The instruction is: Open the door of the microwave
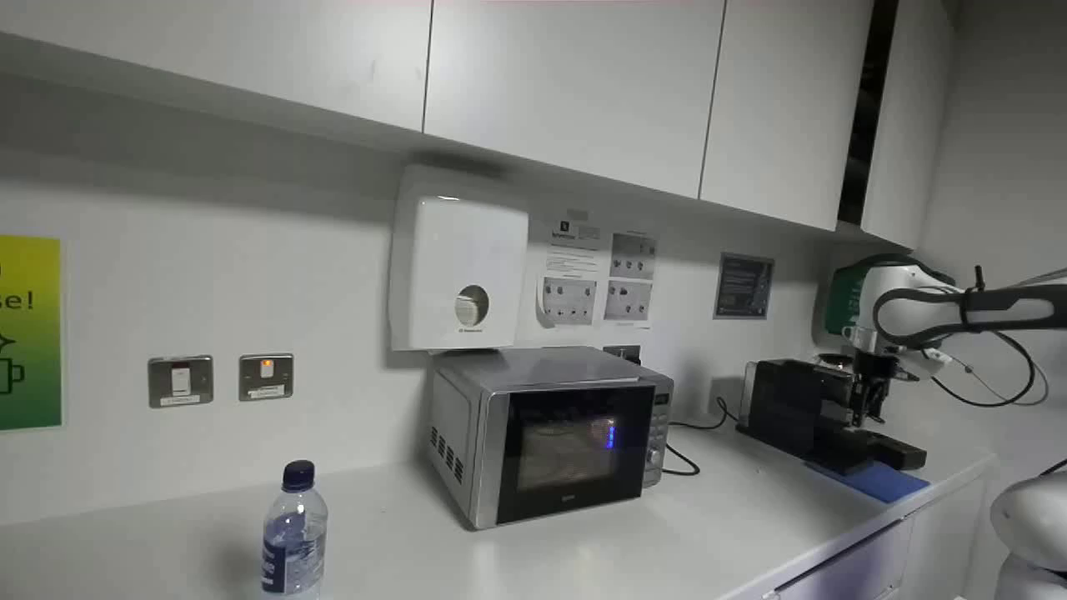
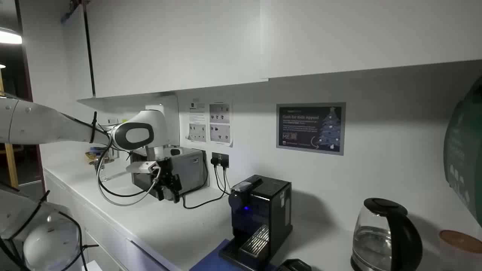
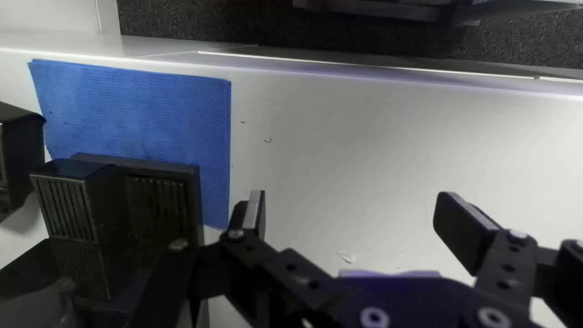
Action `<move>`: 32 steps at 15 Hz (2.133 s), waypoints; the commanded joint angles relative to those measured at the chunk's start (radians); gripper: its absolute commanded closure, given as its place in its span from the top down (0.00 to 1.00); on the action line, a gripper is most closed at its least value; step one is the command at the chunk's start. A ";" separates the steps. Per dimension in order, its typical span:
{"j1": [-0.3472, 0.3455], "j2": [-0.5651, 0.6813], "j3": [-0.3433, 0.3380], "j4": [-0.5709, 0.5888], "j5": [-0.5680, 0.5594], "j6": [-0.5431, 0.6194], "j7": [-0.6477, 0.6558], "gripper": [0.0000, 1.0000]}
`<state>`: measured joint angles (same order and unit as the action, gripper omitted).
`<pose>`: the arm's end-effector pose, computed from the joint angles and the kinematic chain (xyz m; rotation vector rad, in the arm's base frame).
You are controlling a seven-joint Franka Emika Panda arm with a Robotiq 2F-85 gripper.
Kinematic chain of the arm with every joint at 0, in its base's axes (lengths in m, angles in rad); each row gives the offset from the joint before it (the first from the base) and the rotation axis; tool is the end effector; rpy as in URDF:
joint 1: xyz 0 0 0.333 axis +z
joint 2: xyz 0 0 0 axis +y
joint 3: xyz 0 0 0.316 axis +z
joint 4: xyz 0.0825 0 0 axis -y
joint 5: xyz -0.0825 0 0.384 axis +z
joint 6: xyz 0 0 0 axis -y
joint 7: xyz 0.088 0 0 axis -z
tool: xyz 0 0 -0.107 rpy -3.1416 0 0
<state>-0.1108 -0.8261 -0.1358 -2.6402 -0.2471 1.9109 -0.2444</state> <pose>0.3020 -0.0968 0.4955 2.9812 0.1616 0.0931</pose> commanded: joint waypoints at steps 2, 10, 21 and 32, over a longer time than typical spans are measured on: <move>0.009 0.000 -0.006 0.003 -0.005 -0.004 0.005 1.00; 0.001 0.013 0.023 0.001 -0.010 0.023 0.066 1.00; 0.085 0.047 0.161 0.042 0.074 0.042 0.268 1.00; 0.075 0.129 0.294 0.185 0.189 0.006 0.625 1.00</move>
<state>-0.0151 -0.7394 0.1268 -2.5230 -0.0952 1.9395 0.2822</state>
